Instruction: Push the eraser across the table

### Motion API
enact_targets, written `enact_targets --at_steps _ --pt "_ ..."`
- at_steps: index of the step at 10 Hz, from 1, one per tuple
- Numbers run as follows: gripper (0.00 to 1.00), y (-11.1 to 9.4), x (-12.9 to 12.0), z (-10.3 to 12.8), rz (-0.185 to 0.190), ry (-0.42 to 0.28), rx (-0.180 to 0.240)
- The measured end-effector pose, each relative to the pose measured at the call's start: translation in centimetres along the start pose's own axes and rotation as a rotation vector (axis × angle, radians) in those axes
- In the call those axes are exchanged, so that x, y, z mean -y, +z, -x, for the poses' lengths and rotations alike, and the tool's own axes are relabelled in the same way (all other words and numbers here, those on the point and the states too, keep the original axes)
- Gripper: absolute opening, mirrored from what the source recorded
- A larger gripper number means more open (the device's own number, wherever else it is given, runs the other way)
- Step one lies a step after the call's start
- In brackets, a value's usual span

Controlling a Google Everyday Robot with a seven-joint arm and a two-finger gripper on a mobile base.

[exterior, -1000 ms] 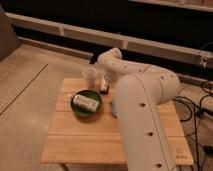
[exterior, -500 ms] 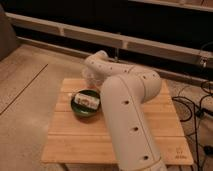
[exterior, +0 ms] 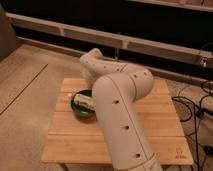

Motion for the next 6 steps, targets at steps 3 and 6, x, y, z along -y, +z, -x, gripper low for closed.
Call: enact_targets --at_steps 3,6 --pt "0.00 1.0 -2.5 -1.5 0.040 -0.008 -0.046" --pt "0.00 1.1 -2.8 -3.4 0.054 0.010 -0.079"
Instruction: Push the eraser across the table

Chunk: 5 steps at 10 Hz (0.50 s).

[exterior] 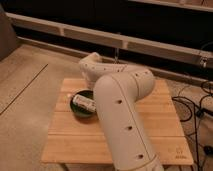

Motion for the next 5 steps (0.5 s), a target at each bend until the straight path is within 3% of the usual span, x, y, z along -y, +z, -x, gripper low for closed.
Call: enact_targets --at_steps 3,5 --pt "0.00 1.3 2.2 -1.3 -0.019 0.049 -0.044" --pt "0.00 2.1 3.4 -0.7 -0.039 0.054 -0.063"
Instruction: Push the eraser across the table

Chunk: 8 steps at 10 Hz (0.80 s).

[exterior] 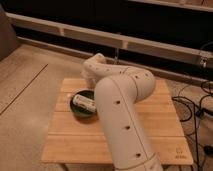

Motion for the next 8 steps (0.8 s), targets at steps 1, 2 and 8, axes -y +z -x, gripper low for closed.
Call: enact_targets --at_steps 1,2,8 --pt "0.00 0.4 0.3 0.8 -0.007 -0.009 -0.010" --pt "0.00 0.8 0.2 2.3 -0.005 -0.027 0.002" --pt "0.00 0.1 1.3 9.4 -0.109 -0.196 0.098"
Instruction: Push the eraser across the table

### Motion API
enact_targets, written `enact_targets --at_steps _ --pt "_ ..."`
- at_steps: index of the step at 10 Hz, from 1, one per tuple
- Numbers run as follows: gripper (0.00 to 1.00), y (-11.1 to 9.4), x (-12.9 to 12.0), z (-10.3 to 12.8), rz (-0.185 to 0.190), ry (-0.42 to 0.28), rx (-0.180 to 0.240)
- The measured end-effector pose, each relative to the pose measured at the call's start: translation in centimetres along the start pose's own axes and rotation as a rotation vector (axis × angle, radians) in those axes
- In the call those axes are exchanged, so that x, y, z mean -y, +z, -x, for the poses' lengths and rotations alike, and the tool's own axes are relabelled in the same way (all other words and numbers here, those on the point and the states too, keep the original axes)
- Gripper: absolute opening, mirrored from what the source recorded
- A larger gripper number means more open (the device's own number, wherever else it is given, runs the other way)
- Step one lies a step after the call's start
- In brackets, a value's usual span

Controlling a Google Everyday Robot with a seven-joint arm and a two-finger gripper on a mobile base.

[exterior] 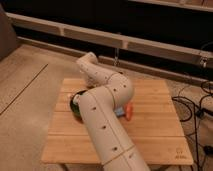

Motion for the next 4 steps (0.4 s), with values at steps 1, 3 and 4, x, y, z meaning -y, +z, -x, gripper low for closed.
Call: enact_targets --at_steps 1,3,4 --pt "0.00 -1.1 1.4 0.4 -0.029 0.001 0.023" --pt "0.00 -3.4 2.9 0.9 -0.046 0.022 0.072" --pt "0.01 -3.8 3.1 1.0 -0.046 0.030 0.082"
